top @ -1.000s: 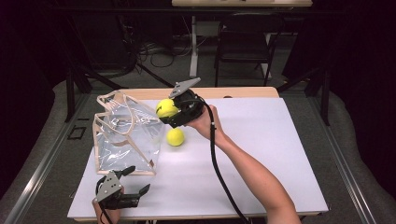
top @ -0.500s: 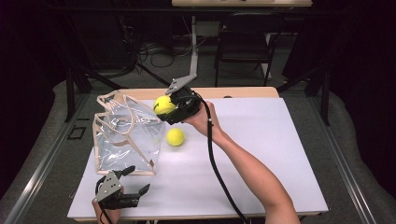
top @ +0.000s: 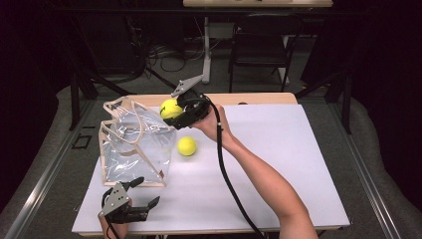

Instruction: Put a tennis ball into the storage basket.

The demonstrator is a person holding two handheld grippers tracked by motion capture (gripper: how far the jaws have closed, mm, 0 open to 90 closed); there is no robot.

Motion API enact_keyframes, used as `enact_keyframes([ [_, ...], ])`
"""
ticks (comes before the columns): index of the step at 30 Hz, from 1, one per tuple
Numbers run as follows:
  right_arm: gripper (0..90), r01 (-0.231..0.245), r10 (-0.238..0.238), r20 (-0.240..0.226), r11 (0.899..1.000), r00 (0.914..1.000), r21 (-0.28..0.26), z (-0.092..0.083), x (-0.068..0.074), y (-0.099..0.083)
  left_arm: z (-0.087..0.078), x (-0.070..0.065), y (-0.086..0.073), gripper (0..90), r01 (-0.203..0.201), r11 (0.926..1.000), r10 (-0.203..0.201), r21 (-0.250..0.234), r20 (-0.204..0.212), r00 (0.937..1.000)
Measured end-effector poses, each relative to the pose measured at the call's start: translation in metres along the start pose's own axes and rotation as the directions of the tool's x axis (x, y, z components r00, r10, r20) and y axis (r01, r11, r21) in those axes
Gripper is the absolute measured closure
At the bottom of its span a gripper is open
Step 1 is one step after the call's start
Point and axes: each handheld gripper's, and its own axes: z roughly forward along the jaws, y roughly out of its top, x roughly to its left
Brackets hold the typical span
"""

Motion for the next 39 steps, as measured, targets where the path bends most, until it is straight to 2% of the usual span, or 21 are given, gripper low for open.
enact_keyframes([
  [39, 26.0, 0.013, -0.013, -0.017, 1.0, 0.9998, -0.018, 0.009, 0.0, 0.026, 0.0, 0.001, 0.0, 16.0, 0.007, 1.0, -0.007, -0.003, 0.001, 1.0],
])
